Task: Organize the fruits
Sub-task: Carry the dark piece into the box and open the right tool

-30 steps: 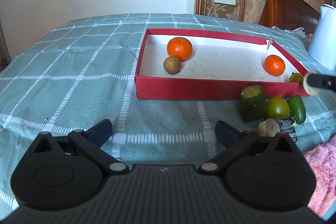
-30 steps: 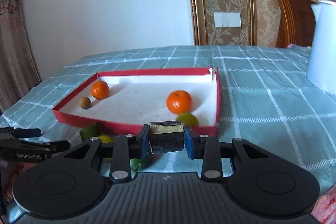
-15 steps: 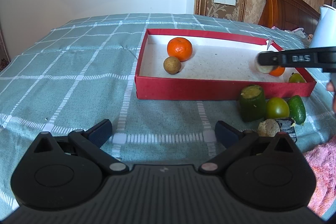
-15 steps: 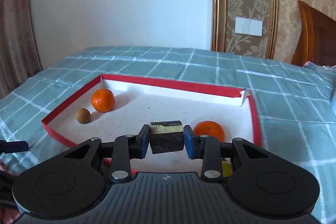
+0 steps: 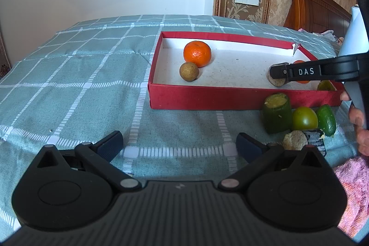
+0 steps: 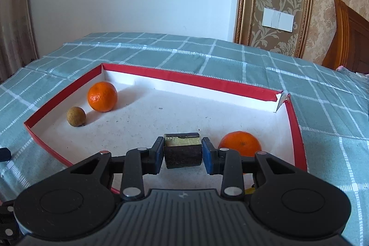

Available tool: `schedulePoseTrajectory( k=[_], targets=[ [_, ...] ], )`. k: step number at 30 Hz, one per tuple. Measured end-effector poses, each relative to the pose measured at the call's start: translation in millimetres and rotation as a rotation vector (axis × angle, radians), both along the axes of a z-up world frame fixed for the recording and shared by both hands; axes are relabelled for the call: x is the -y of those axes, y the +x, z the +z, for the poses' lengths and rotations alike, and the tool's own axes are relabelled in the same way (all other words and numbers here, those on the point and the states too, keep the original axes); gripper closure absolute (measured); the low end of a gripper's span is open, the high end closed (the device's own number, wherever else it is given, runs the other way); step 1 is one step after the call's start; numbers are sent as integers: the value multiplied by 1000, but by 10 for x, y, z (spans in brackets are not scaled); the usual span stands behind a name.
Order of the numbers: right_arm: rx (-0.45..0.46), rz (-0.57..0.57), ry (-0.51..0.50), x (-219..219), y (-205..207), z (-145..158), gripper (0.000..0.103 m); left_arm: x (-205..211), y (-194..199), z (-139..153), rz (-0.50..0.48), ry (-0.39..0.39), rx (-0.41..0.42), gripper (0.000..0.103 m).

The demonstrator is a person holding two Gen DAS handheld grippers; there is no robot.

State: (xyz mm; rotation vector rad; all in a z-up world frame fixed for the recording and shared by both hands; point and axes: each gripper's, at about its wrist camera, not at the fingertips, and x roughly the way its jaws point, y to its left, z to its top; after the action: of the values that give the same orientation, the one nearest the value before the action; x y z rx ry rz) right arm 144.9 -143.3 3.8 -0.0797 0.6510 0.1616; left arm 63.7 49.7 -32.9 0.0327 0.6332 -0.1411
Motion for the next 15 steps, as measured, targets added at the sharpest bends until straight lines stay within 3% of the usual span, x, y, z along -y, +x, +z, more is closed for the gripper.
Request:
schedulePoseTrajectory(
  k=[8,10,12,15],
  targets=[
    [8,7,-24,-29,-13,-26,68,-5,0,-1,0,-1,0,0],
    [7,11,-26,-32,-35,-24,63,-6,1,-3,0,0,0,0],
    [20,8,-25,-29,-79,-9,49,-4,-1,0,0,-1,0,0],
    [46,5,-18,1,-156,36,44,-2,-1,1,0,-1,0,0]
  ],
)
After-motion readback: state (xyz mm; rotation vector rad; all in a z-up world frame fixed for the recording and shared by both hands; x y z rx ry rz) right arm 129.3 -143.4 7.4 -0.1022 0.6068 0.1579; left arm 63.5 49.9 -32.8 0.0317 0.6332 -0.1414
